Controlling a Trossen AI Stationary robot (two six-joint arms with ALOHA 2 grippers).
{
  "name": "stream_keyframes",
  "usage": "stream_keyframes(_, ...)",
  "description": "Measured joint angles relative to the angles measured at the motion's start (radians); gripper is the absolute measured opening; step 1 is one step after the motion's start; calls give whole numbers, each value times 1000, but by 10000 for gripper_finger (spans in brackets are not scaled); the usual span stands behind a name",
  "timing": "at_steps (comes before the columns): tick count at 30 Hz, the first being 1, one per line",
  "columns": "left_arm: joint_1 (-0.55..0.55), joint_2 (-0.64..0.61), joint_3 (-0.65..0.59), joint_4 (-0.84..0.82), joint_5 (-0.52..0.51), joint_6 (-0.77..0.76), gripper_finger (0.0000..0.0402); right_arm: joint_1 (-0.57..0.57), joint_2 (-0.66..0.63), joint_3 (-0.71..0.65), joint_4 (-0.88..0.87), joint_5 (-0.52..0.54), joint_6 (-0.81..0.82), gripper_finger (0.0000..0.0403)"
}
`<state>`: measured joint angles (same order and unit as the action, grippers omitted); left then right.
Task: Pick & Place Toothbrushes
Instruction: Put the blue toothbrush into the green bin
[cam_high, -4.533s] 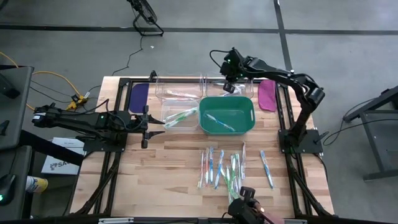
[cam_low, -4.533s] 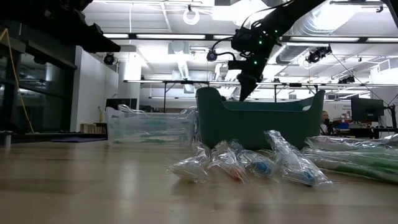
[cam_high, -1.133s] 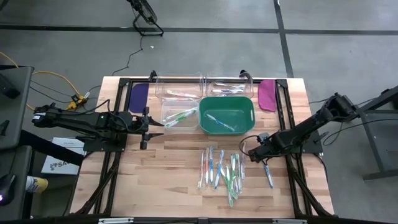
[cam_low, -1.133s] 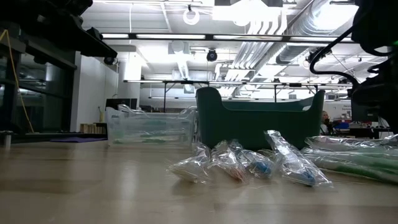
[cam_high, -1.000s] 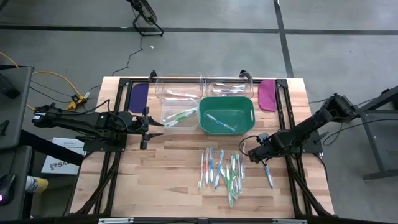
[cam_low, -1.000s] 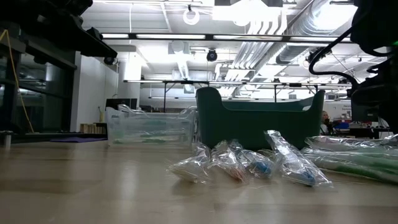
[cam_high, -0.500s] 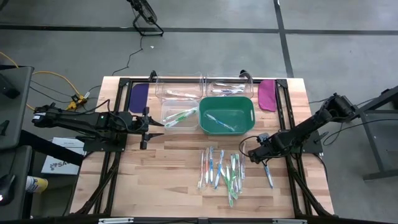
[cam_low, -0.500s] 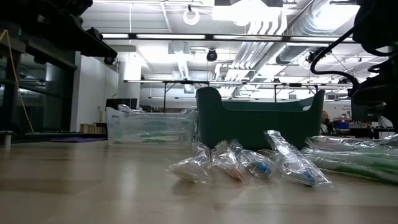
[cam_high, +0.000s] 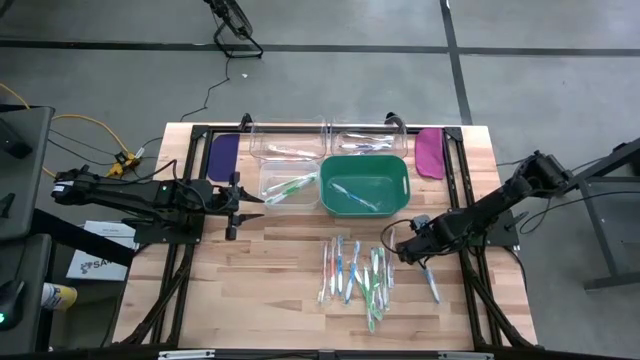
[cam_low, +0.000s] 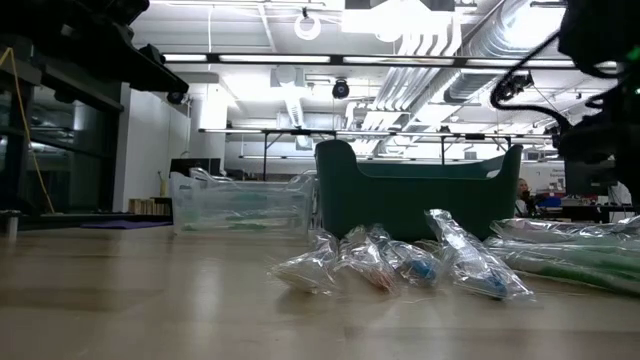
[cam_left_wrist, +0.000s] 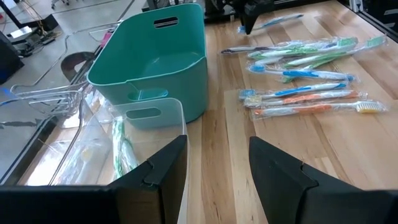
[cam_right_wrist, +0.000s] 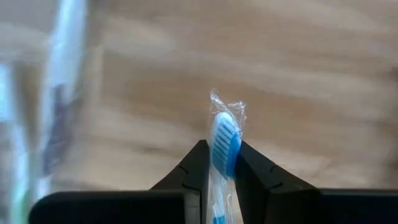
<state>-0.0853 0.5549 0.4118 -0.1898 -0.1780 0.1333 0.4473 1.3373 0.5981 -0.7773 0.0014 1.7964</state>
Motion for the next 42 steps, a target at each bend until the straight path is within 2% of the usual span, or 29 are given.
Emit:
stream_keyframes(5, 0, 0, 0, 2, 12, 0, 166, 0, 0, 65, -17, 11, -42, 44)
stream_keyframes(10, 0, 0, 0, 2, 13, 0, 166, 0, -1, 160, -25, 61, -159, 42)
stream_keyframes(21, 0, 0, 0, 6, 13, 0, 166, -37, -2, 455, -27, 200, -633, 43)
stream_keyframes(27, 0, 0, 0, 6, 14, -1, 166, -130, -3, 631, -26, 330, -922, 43)
stream_keyframes(30, 0, 0, 0, 6, 14, -1, 166, -200, -4, 698, -23, 358, -1081, 43)
stream_keyframes(35, 0, 0, 0, 6, 14, -1, 166, -333, -4, 763, 1, 348, -1304, 43)
stream_keyframes(42, 0, 0, 0, -2, 12, 1, 166, -509, -4, 774, 5, 262, -1501, 44)
